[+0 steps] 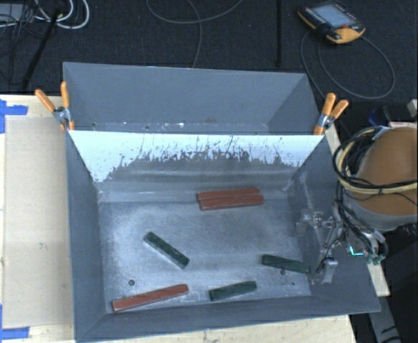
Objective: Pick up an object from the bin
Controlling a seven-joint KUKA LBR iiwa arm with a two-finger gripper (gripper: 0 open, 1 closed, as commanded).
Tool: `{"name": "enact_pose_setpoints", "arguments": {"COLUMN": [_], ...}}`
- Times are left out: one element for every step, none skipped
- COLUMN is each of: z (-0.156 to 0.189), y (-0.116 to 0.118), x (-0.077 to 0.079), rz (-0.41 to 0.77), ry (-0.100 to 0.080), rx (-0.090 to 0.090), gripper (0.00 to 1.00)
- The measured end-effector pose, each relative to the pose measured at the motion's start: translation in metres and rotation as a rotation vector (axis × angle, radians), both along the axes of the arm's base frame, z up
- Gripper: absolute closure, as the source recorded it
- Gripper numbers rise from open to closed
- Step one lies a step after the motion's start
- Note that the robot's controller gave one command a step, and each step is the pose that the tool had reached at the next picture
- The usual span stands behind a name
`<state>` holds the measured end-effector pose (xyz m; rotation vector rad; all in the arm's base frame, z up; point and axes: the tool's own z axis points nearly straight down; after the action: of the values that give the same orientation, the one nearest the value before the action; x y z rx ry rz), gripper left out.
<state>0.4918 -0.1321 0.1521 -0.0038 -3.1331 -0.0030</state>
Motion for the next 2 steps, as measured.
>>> {"name": "enact_pose_setpoints", "arguments": {"z": [0.003, -0.052], "y": [0.000, 0.029], "x": [0.002, -0.008], "rz": [0.003, 0.032], "ry": [-0.007, -0.013], "rx": [-0.002, -0.003], "gripper": [0.00, 0.00]}}
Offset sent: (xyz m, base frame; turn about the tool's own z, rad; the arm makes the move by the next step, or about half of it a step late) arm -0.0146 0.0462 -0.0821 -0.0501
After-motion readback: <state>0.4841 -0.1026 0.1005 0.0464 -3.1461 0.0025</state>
